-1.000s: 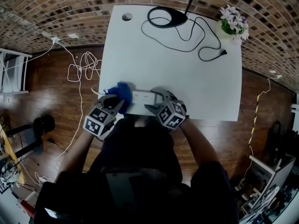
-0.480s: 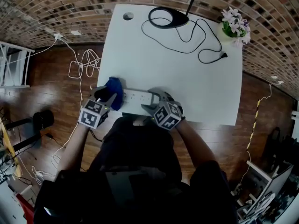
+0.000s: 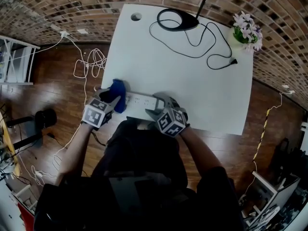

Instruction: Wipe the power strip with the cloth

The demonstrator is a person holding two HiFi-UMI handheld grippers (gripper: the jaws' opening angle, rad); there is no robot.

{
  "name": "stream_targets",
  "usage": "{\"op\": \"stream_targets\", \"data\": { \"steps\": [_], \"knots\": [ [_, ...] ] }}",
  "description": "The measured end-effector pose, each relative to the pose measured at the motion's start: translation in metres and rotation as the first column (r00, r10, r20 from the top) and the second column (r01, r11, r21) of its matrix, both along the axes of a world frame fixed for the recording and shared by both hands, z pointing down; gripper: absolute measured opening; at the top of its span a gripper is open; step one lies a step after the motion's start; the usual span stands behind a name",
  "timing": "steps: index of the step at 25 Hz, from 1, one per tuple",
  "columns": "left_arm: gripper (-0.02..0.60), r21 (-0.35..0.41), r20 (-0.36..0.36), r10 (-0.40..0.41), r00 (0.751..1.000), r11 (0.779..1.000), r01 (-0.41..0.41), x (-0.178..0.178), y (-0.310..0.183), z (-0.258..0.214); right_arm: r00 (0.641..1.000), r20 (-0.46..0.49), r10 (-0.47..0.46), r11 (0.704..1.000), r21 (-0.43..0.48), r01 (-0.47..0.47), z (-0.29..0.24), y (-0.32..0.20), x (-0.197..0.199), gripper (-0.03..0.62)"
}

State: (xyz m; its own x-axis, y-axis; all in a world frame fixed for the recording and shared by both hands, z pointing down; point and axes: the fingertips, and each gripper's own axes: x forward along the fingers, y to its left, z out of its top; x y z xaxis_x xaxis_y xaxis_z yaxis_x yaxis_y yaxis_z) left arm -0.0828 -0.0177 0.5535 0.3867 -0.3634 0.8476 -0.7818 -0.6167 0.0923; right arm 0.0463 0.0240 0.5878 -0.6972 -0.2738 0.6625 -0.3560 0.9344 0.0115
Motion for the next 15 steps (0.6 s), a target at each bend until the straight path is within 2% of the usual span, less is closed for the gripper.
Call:
{"op": "stream_targets", "data": {
  "steps": [1,3,6,8,11,15],
  "knots": [
    [0.14,0.001,-0.006,-0.017,1.0,1.0,0.017,-0.004,-0.001,0.0,1.0,0.0,-0.001,1.0,0.001,0.001,0.0,0.0,0.0,0.295],
    [0.119,0.007,-0.018,-0.044,0.999,0.999,0.044,-0.008,-0.002,-0.002,1.0,0.0,-0.002,1.0,0.001,0.002,0.0,0.0,0.0,0.295],
    [0.092,0.054,-0.005,-0.075,0.997,0.996,0.075,-0.011,-0.005,0.0,1.0,0.001,0.001,1.0,0.0,-0.001,0.0,0.001,0.0,0.295],
    [0.091,0.091,-0.019,-0.132,0.991,0.987,0.134,-0.015,-0.006,0.0,1.0,0.001,0.003,1.0,0.0,-0.003,0.0,0.001,-0.001,0.295],
    [0.082,0.142,-0.048,-0.23,0.972,0.962,0.234,-0.017,-0.005,-0.001,1.0,0.002,0.006,1.0,0.001,-0.006,0.0,0.0,0.0,0.295],
    [0.077,0.159,-0.078,-0.257,0.963,0.951,0.267,-0.014,-0.003,0.0,1.0,0.001,0.008,1.0,-0.001,-0.008,-0.001,0.0,0.001,0.295]
  ]
}}
